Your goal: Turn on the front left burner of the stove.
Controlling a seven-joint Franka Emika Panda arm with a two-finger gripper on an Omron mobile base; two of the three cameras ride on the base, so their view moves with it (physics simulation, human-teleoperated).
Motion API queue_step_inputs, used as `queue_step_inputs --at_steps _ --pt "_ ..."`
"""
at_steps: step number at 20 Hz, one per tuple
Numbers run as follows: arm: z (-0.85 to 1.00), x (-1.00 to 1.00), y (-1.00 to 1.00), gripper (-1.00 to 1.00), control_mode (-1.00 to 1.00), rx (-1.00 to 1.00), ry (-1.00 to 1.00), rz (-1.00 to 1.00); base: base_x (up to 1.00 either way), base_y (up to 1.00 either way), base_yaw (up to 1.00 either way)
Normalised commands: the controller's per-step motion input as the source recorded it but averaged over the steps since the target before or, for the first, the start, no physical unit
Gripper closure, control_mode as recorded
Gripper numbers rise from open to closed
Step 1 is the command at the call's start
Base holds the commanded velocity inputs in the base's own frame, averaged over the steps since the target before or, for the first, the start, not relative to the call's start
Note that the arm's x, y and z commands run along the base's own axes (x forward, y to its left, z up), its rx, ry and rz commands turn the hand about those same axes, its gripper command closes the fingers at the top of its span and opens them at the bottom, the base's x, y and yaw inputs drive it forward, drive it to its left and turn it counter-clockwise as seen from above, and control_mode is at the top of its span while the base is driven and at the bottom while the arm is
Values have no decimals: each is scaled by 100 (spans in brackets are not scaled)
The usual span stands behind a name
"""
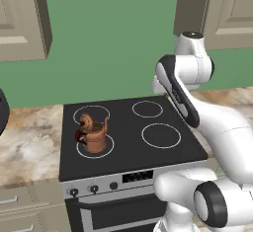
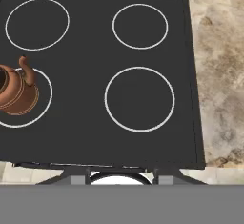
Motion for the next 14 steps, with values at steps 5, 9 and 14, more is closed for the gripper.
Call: queue_step_inputs --at_steps 5,9,14 --pt "-35 4 84 -100 -100 -17 -5 -2 0 0 0" --pt "-55 -12 100 -100 -100 -24 -14 -9 0 0 0" --pt "-58 -55 100 -100 -100 -16 -24 -10 0 0 0"
